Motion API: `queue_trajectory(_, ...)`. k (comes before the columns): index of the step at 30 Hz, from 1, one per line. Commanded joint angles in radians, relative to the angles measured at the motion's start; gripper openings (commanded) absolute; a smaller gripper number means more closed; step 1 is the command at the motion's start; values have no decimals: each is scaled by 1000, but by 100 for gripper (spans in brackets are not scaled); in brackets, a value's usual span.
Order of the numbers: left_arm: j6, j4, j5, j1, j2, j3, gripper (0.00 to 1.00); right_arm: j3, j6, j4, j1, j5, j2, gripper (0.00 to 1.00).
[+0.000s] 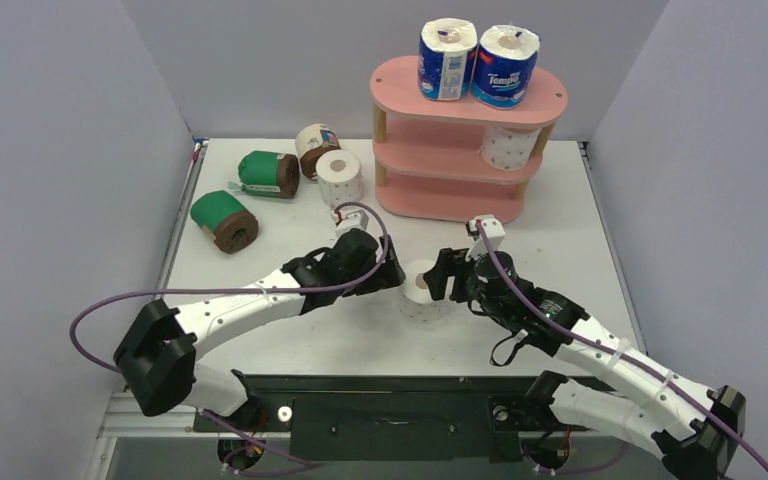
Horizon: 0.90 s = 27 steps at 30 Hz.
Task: Place and organize the paper towels onto the shelf
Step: Pick up the paper towel from the center of the board.
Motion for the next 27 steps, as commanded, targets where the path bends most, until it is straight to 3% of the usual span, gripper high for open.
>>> queue_trajectory(1, -43, 22, -64, 13, -122, -38, 92, 107, -112, -41, 66, 104, 60, 66)
queue_trajectory(7, -125, 21, -96, 79, -280, -225, 94, 205, -209, -93, 153, 133, 222, 56)
queue_trajectory(13, -165, 37, -43, 155, -430, -412, 94, 246, -310, -81, 238, 204, 288, 57)
queue_trajectory(27, -169, 53, -25, 171, -489, -482, 94, 324, -388, -143, 238, 178, 476, 53)
